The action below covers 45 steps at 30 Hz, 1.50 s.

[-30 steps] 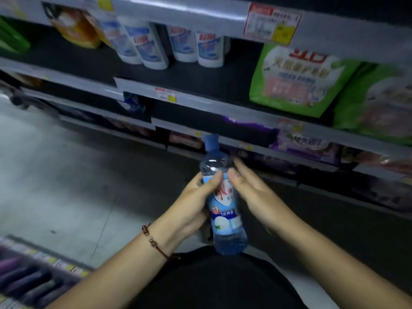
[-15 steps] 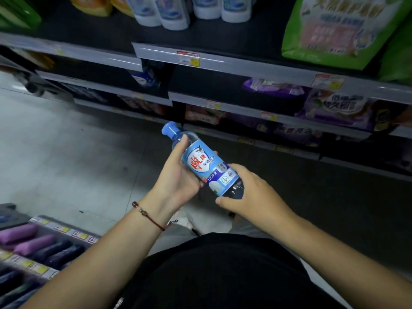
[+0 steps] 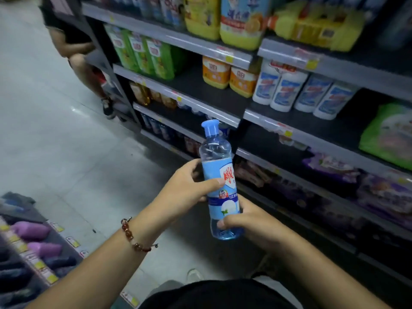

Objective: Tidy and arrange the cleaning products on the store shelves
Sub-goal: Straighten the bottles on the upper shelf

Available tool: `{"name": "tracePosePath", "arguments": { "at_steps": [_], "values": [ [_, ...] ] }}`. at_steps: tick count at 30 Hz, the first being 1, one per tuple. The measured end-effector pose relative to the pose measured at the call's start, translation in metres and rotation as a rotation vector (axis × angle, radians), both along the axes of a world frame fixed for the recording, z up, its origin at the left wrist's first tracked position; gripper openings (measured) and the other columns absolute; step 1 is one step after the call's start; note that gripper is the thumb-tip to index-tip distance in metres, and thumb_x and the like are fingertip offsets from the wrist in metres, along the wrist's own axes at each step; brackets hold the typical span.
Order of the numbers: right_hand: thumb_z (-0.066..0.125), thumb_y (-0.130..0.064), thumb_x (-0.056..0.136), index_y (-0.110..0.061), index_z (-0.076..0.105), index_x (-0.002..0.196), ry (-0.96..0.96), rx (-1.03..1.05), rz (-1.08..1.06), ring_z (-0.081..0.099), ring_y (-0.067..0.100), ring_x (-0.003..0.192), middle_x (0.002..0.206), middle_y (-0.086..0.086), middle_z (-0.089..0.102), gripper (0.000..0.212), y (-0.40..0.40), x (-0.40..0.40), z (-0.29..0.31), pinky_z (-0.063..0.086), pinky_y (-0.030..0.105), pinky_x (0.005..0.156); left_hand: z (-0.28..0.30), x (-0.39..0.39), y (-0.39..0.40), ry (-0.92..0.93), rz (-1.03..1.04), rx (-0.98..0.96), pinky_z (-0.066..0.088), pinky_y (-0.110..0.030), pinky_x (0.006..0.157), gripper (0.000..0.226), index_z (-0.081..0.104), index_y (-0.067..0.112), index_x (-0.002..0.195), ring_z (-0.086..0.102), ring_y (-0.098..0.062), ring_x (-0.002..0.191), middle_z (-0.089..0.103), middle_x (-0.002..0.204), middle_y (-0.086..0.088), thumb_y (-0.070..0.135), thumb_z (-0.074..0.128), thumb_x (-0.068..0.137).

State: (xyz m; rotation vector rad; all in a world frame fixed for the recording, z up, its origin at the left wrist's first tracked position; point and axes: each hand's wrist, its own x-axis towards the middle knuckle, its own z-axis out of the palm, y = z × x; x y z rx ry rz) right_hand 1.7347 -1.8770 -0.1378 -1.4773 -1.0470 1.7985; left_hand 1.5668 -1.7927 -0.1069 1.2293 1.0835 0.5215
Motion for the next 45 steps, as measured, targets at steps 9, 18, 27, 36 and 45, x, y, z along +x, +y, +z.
{"name": "tracePosePath", "arguments": {
  "at_steps": [9,18,27,36,45],
  "values": [
    [0.078,-0.010,0.080,-0.032,0.062,0.115,-0.176,0.362,-0.135,0.073,0.003,0.089,0.098,-0.009,0.075,0.044,0.123,-0.045,0.127,0.057,0.019,0.070,0.117,-0.060,0.105,-0.032,0.038,0.471,0.059,-0.040,0.088,0.055,0.059,0.042,0.129,0.073,-0.011,0.105,0.075,0.115,0.011,0.047,0.080,0.079],
    [0.083,-0.021,0.080,-0.030,0.065,0.120,-0.286,0.759,-0.226,0.073,0.009,0.096,0.105,-0.009,0.076,0.045,0.257,-0.026,0.216,0.060,0.032,0.085,0.205,-0.034,0.233,-0.119,0.068,0.646,0.060,-0.034,0.088,0.041,0.059,0.030,0.124,0.074,-0.009,0.102,0.077,0.112,0.007,0.027,0.078,0.088],
    [0.082,-0.025,0.083,-0.036,0.064,0.117,-0.175,0.962,-0.265,0.073,0.008,0.096,0.104,-0.012,0.076,0.040,0.375,0.001,0.266,0.060,0.034,0.084,0.280,-0.012,0.346,-0.028,0.019,0.896,0.062,-0.033,0.083,0.058,0.058,0.040,0.130,0.075,-0.014,0.096,0.076,0.106,0.003,0.045,0.076,0.075],
    [0.082,-0.036,0.080,-0.041,0.057,0.121,-0.298,1.176,-0.361,0.068,0.010,0.105,0.111,-0.015,0.071,0.049,0.500,-0.005,0.308,0.058,0.049,0.089,0.316,0.001,0.448,0.023,0.074,1.132,0.061,-0.027,0.078,0.039,0.051,0.039,0.127,0.072,-0.007,0.099,0.071,0.112,0.010,0.015,0.063,0.099],
    [0.086,-0.022,0.076,-0.028,0.061,0.115,-0.554,1.214,-0.585,0.060,0.003,0.092,0.108,-0.005,0.053,0.047,0.614,-0.024,0.333,0.055,0.019,0.078,0.334,0.003,0.559,0.082,0.104,1.396,0.060,-0.026,0.087,0.051,0.052,0.032,0.132,0.063,0.002,0.100,0.060,0.116,0.013,0.028,0.077,0.088]
  ]
}}
